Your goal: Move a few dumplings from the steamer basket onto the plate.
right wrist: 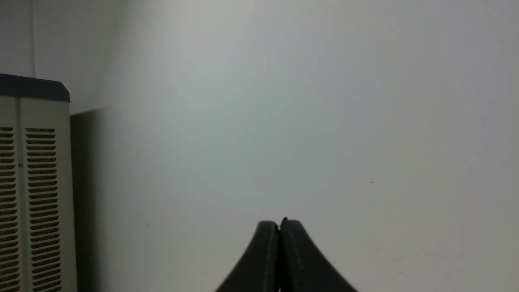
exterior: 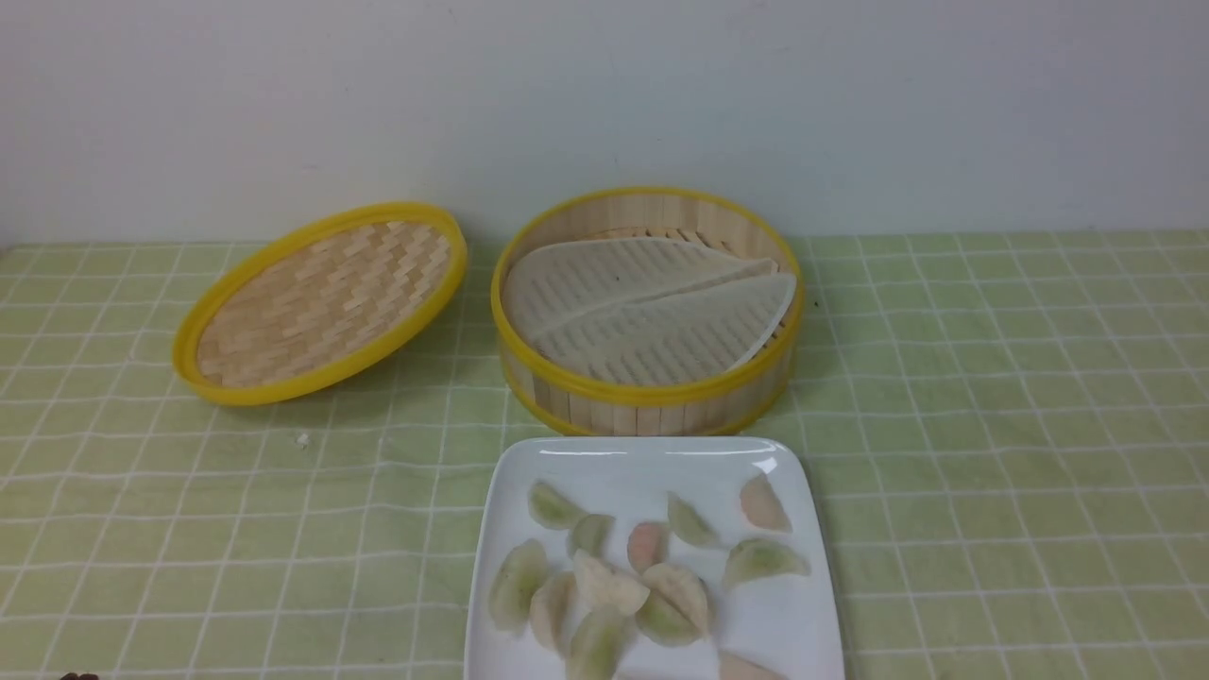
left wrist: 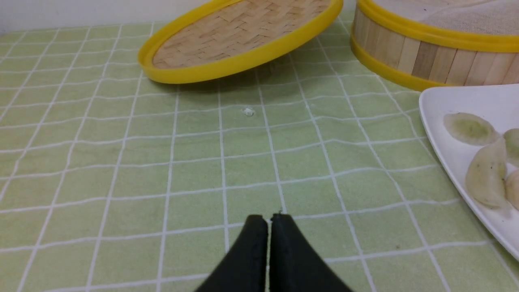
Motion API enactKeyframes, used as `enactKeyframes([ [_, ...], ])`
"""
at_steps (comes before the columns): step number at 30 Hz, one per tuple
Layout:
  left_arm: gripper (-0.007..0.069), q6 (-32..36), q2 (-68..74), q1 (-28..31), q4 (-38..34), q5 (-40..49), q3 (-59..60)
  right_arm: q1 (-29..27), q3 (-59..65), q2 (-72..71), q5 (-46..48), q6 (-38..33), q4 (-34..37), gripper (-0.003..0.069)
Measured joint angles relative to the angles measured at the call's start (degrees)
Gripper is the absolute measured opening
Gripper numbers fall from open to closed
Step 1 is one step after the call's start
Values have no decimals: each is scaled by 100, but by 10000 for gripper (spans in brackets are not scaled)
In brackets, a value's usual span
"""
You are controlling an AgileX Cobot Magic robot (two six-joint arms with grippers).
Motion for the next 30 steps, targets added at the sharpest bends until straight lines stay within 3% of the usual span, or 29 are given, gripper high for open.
enactKeyframes([
  [17, -6, 2, 0, 0, 0, 0, 0, 0, 0, 0, -5, -13, 66, -15],
  [26, -6, 2, 0, 5, 0, 0, 0, 0, 175, 0, 44, -1715, 1883, -15],
  [30, -6, 2, 0, 6, 0, 0, 0, 0, 401, 0, 49, -1995, 2162, -15],
])
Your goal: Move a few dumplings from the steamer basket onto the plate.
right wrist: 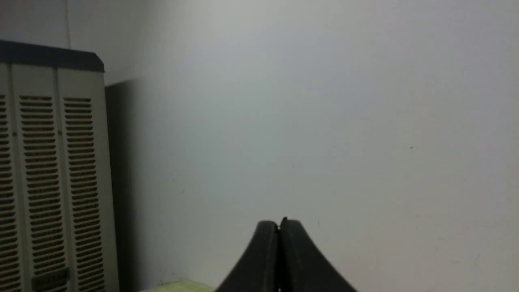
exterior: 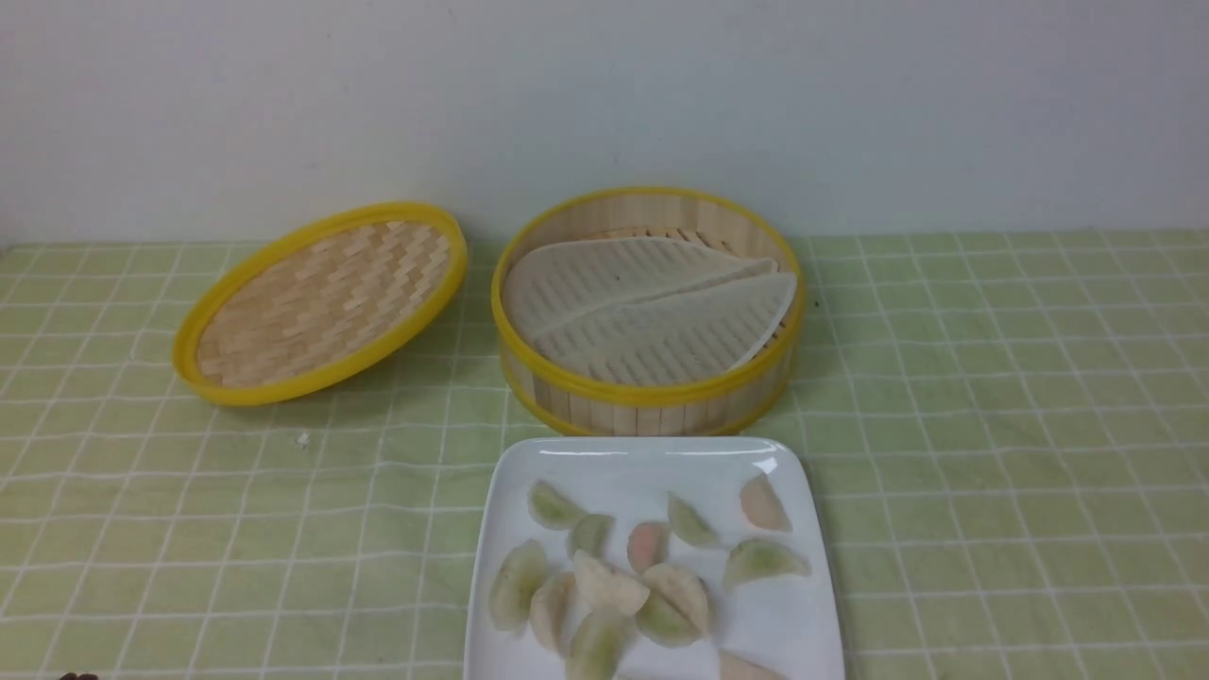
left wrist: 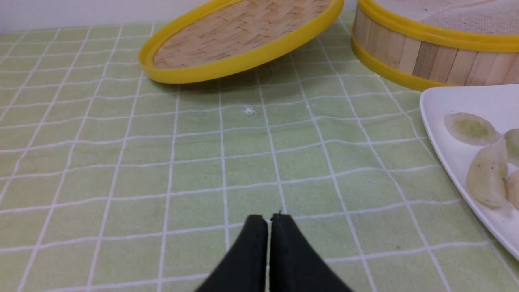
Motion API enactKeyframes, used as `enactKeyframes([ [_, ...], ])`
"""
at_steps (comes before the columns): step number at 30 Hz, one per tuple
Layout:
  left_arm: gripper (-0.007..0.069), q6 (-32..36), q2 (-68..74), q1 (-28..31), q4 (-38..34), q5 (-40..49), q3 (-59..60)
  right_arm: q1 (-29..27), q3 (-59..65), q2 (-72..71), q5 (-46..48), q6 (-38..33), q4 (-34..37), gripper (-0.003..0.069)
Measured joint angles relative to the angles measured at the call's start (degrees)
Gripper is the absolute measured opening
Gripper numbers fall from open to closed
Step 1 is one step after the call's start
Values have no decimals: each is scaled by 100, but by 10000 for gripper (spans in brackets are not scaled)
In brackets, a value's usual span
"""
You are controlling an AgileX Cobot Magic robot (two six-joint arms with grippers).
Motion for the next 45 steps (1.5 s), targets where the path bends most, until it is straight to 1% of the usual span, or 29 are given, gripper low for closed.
enactKeyframes([
  [2, -6, 0, 0, 0, 0, 0, 0, -52, 205, 0, 0, -41, -27, -15],
  [3, -6, 0, 0, 0, 0, 0, 0, -177, 305, 0, 0, -55, -58, -15],
  [5, -6, 0, 0, 0, 0, 0, 0, -651, 602, 0, 20, -60, -121, -15],
  [8, -6, 0, 0, 0, 0, 0, 0, -1547, 1194, 0, 78, -60, -154, -15],
  [10, -6, 0, 0, 0, 0, 0, 0, -2011, 1536, 0, 110, -60, -157, -15],
  [11, -6, 0, 0, 0, 0, 0, 0, -2385, 1799, 0, 125, -61, -157, -15],
  [15, -6, 0, 0, 0, 0, 0, 0, -3097, 2580, 0, 194, -61, -157, -15],
  [18, -6, 0, 0, 0, 0, 0, 0, -3343, 2716, 6, 385, -66, -197, -15],
  [22, -6, 0, 0, 0, 0, 0, 0, -3429, 2716, 6, 408, -66, -204, -15],
  [45, -6, 0, 0, 0, 0, 0, 0, -3429, 2716, 6, 419, -93, -204, -15],
])
